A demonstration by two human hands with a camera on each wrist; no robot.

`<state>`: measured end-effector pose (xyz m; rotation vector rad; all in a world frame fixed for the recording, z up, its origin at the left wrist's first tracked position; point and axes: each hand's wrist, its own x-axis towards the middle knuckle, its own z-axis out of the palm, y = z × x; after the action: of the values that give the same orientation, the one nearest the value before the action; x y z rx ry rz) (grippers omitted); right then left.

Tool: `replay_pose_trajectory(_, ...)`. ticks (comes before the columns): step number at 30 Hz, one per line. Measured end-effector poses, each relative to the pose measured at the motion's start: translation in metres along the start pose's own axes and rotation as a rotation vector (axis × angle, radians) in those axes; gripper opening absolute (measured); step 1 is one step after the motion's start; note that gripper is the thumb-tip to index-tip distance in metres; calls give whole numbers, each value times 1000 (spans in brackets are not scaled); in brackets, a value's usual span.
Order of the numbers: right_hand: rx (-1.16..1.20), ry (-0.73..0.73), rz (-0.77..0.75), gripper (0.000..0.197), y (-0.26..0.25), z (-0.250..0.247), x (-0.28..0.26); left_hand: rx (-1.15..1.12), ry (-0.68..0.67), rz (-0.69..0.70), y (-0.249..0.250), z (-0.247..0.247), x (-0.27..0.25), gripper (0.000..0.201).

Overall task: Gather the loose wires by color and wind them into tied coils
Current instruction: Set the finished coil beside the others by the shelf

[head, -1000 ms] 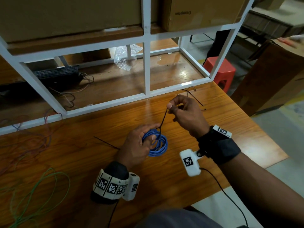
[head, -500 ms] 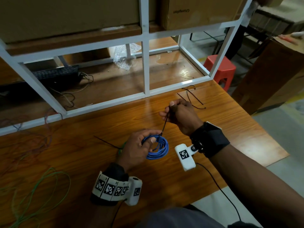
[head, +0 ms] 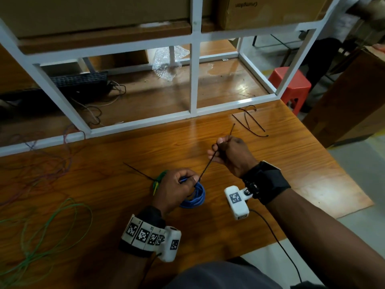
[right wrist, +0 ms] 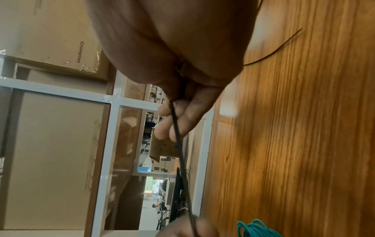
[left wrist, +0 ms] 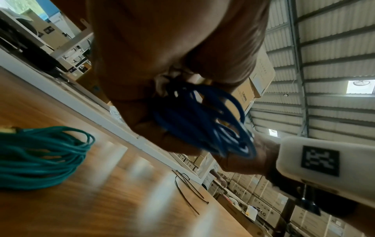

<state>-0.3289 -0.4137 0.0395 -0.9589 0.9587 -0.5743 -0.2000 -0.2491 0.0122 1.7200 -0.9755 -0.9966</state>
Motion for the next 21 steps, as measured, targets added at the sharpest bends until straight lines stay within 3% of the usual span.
replay_pose_trajectory(6, -94, 10, -34, 16, -1, 1, -6, 273, -102, 47, 3, -22, 9, 11)
replay_pose_trajectory(12, -142, 29, -90, 27, -8, -1, -9, 290, -190, 93, 18, -25, 6, 10)
replay_pose_trajectory(15, -141, 30, -112, 22, -10, -1, -9, 182, -153, 109, 18, -29, 5, 14)
replay_pose_trajectory(18, -125, -70, -91, 5, -13, 0, -10, 69, -64, 79, 16, -34, -1, 15)
replay_pose_trajectory(21, -89, -143, 5, 33, -12, 8, -14, -252, 187, 1, 12, -45, 1, 15)
